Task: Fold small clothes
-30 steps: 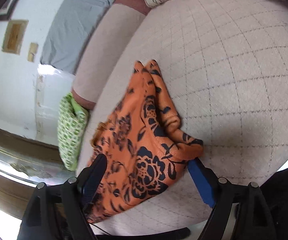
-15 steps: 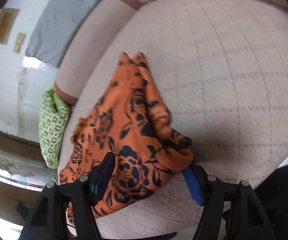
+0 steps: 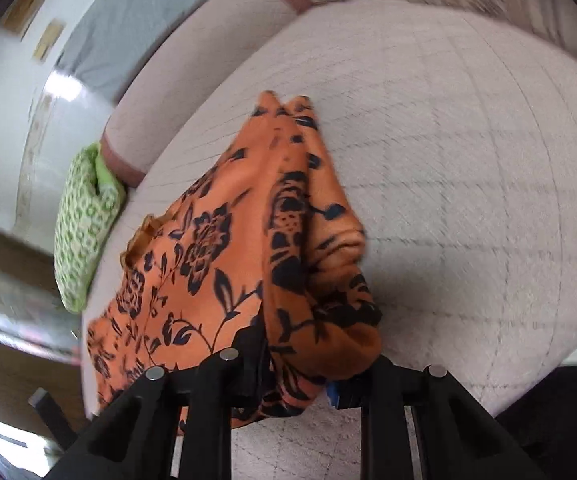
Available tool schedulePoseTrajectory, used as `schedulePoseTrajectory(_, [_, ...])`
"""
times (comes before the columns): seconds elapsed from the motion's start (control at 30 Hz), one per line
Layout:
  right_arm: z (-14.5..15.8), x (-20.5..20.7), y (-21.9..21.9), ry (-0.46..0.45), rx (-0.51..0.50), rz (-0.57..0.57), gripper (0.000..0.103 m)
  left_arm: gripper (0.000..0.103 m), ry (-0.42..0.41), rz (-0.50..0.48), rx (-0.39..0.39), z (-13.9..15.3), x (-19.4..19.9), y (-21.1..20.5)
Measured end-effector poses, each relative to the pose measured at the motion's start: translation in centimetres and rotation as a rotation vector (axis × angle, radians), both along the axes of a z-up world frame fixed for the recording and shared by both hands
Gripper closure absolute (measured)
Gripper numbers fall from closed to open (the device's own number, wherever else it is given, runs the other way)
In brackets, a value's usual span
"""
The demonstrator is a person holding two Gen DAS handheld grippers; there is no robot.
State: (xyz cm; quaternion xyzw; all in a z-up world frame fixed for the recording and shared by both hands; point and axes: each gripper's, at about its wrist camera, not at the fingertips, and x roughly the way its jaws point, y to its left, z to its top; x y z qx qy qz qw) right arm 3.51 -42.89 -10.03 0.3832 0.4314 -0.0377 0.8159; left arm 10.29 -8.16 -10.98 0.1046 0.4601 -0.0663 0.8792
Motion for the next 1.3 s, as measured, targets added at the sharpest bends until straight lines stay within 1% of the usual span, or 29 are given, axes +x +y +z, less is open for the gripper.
schedulePoseTrajectory(0.07, [2.2, 0.6, 1.1, -0.043, -0.042, 0.034, 0.089, 0.021, 0.002, -0.008, -0.047, 0.2, -0.1, 0.7])
schedulePoseTrajectory(0.1, [4.4, 1.0, 2.4, -0.09, -0.085, 0.063, 0.089, 0.023, 0.008, -0.005, -0.087, 0.6, 0.2, 1.6])
schedulePoseTrajectory(0.13, [6.1, 1.3, 3.5, -0.125, -0.119, 0.093, 0.09, 0.028, 0.012, 0.009, -0.14, 1.2, 0.1, 2.5])
schedulePoseTrajectory(0.17, [8.2, 1.7, 5.2, -0.165, -0.158, 0.133, 0.09, 0.029, 0.01, 0.031, -0.203, 2.0, 0.0, 3.6])
schedulePoseTrajectory(0.2, [10.2, 2.0, 7.2, -0.201, -0.202, 0.174, 0.09, 0.029, -0.011, 0.068, -0.279, 3.2, -0.3, 5.0])
schedulePoseTrajectory(0.23, [12.3, 2.4, 9.9, -0.245, -0.254, 0.225, 0.09, 0.029, -0.066, 0.12, -0.341, 4.8, -0.9, 7.3])
schedulePoseTrajectory(0.27, [13.9, 2.8, 12.3, -0.281, -0.286, 0.273, 0.09, 0.029, -0.143, 0.18, -0.381, 6.4, -1.7, 9.9])
schedulePoseTrajectory(0.3, [15.2, 3.0, 14.9, -0.312, -0.312, 0.325, 0.09, 0.029, -0.189, 0.222, -0.396, 7.1, -2.2, 11.5])
schedulePoseTrajectory(0.33, [16.3, 3.3, 18.4, -0.343, -0.339, 0.393, 0.09, 0.029, -0.247, 0.295, -0.413, 8.0, -3.0, 14.2])
schedulePoseTrajectory(0.37, [16.6, 3.5, 20.7, -0.354, -0.351, 0.439, 0.09, 0.029, -0.293, 0.379, -0.433, 8.4, -3.7, 17.2])
schedulePoseTrajectory(0.43, [15.8, 4.2, 25.9, -0.345, -0.38, 0.542, 0.09, 0.029, -0.33, 0.512, -0.452, 7.8, -4.7, 21.4])
schedulePoseTrajectory(0.47, [14.3, 4.8, 28.5, -0.321, -0.382, 0.592, 0.09, 0.029, -0.325, 0.585, -0.453, 6.9, -5.2, 23.5])
schedulePoseTrajectory(0.53, [9.2, 6.7, 33.9, -0.203, -0.404, 0.727, 0.09, 0.029, -0.272, 0.669, -0.463, 4.8, -5.4, 26.2])
schedulePoseTrajectory(0.57, [6.9, 7.4, 35.2, -0.148, -0.402, 0.765, 0.089, 0.03, -0.224, 0.71, -0.472, 3.5, -5.3, 27.2])
schedulePoseTrajectory(0.6, [3.1, 8.4, 36.7, -0.049, -0.373, 0.805, 0.089, 0.03, -0.189, 0.723, -0.495, 2.8, -5.1, 27.8])
schedulePoseTrajectory(0.63, [2.0, 8.4, 37.0, -0.054, -0.374, 0.802, 0.089, 0.03, -0.185, 0.715, -0.519, 2.6, -5.2, 28.2])
schedulePoseTrajectory(0.67, [2.6, 8.0, 37.1, -0.087, -0.394, 0.789, 0.089, 0.03, -0.205, 0.709, -0.508, 2.6, -5.4, 28.3])
schedulePoseTrajectory(0.73, [4.5, 8.0, 36.4, -0.113, -0.363, 0.787, 0.09, 0.03, -0.223, 0.714, -0.467, 2.8, -5.2, 27.9])
schedulePoseTrajectory(0.8, [6.3, 8.3, 35.3, -0.144, -0.336, 0.775, 0.09, 0.03, -0.202, 0.699, -0.509, 2.3, -4.4, 27.7])
schedulePoseTrajectory(0.87, [8.6, 8.4, 34.1, -0.189, -0.274, 0.734, 0.09, 0.03, -0.197, 0.688, -0.521, 2.2, -4.5, 27.8])
schedulePoseTrajectory(0.97, [12.4, 7.4, 32.9, -0.298, -0.229, 0.69, 0.089, 0.03, -0.212, 0.658, -0.495, 2.9, -4.6, 26.9])
schedulePoseTrajectory(1.03, [13.5, 6.5, 33.0, -0.348, -0.218, 0.686, 0.089, 0.03, -0.208, 0.652, -0.486, 2.8, -4.3, 26.7])
schedulePoseTrajectory(1.1, [11.9, 6.0, 35.2, -0.34, -0.221, 0.741, 0.088, 0.03, -0.199, 0.66, -0.492, 2.7, -4.2, 26.8])
schedulePoseTrajectory(1.13, [9.7, 6.0, 36.7, -0.307, -0.231, 0.795, 0.085, 0.03, -0.189, 0.66, -0.495, 2.5, -4.3, 26.8])
schedulePoseTrajectory(1.17, [6.8, 6.4, 38.1, -0.226, -0.264, 0.853, 0.08, 0.03, -0.18, 0.66, -0.495, 2.4, -4.5, 26.6])
schedulePoseTrajectory(1.2, [3.9, 6.8, 39.0, -0.126, -0.301, 0.898, 0.079, 0.03, -0.173, 0.652, -0.492, 2.3, -4.4, 26.5])
schedulePoseTrajectory(1.23, [2.1, 6.7, 39.6, -0.096, -0.325, 0.911, 0.078, 0.03, -0.168, 0.632, -0.487, 2.3, -4.3, 26.2])
schedulePoseTrajectory(1.27, [2.7, 6.0, 39.2, -0.179, -0.315, 0.892, 0.067, 0.03, -0.172, 0.619, -0.481, 2.4, -4.4, 26.0])
schedulePoseTrajectory(1.3, [3.3, 5.6, 38.7, -0.207, -0.28, 0.892, 0.059, 0.03, -0.181, 0.604, -0.473, 2.6, -4.5, 25.7])
